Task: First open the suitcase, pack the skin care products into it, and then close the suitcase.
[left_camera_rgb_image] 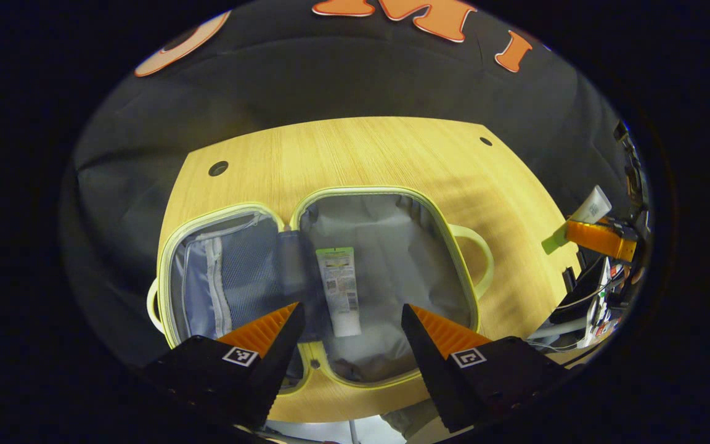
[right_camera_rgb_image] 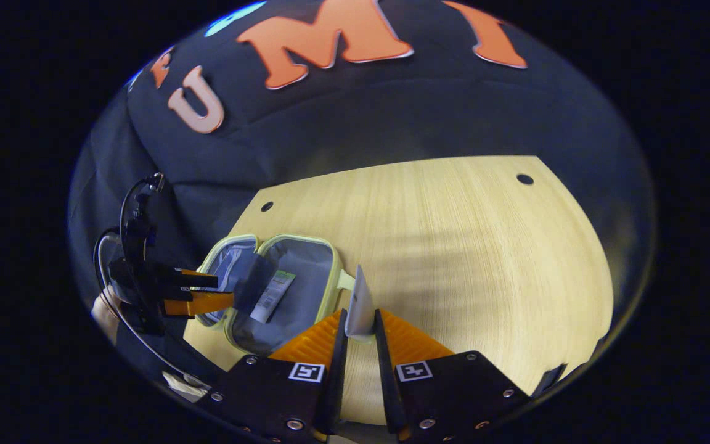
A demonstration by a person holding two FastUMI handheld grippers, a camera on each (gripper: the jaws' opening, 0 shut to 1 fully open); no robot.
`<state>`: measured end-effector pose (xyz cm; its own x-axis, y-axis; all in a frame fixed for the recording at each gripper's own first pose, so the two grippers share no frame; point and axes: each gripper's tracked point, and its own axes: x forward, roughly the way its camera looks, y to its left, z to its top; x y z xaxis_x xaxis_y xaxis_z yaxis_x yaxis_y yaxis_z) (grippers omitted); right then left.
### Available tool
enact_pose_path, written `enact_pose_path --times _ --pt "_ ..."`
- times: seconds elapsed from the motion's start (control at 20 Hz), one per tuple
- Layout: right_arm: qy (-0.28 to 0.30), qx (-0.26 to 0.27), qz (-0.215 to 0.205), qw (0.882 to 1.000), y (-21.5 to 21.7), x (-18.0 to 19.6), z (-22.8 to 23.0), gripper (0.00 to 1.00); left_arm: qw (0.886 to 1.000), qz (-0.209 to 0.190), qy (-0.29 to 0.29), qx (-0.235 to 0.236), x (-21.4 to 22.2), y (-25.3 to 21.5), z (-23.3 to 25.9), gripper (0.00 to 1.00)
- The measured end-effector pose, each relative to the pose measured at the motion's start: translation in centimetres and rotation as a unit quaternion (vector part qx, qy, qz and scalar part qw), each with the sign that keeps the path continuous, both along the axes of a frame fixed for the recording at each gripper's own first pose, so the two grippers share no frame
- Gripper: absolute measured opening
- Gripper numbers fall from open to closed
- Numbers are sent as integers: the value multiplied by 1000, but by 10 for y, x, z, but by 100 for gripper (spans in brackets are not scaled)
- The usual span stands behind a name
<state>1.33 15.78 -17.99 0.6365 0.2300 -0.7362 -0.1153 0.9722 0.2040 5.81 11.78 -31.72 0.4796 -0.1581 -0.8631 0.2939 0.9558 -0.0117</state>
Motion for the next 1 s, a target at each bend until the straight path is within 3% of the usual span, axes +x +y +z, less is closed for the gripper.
enact_pose_path --times 0.25,0.3,0.35,0.45,0.7,0.75,0.85,0.9,1.0 --pt "20 25 94 995 86 21 22 29 999 38 -31 -1 -30 50 20 98" --pt "31 24 106 994 102 23 19 23 998 50 -36 2 -38 67 22 98" --pt "43 28 119 992 119 19 16 28 997 64 -41 5 -44 82 25 98" --pt "68 42 140 987 151 14 5 28 995 92 -46 8 -57 113 23 98" --pt "131 5 127 983 176 16 -55 28 987 156 -45 14 -88 178 22 98" --pt "140 -1 123 983 178 16 -65 30 985 164 -45 15 -91 187 21 98" --pt "153 0 118 981 183 17 -75 48 983 178 -46 14 -97 199 21 98" --pt "156 2 115 981 185 17 -76 40 982 184 -47 12 -100 205 21 98" --pt "153 -2 105 983 184 23 -77 47 980 195 -47 3 -101 211 19 98"
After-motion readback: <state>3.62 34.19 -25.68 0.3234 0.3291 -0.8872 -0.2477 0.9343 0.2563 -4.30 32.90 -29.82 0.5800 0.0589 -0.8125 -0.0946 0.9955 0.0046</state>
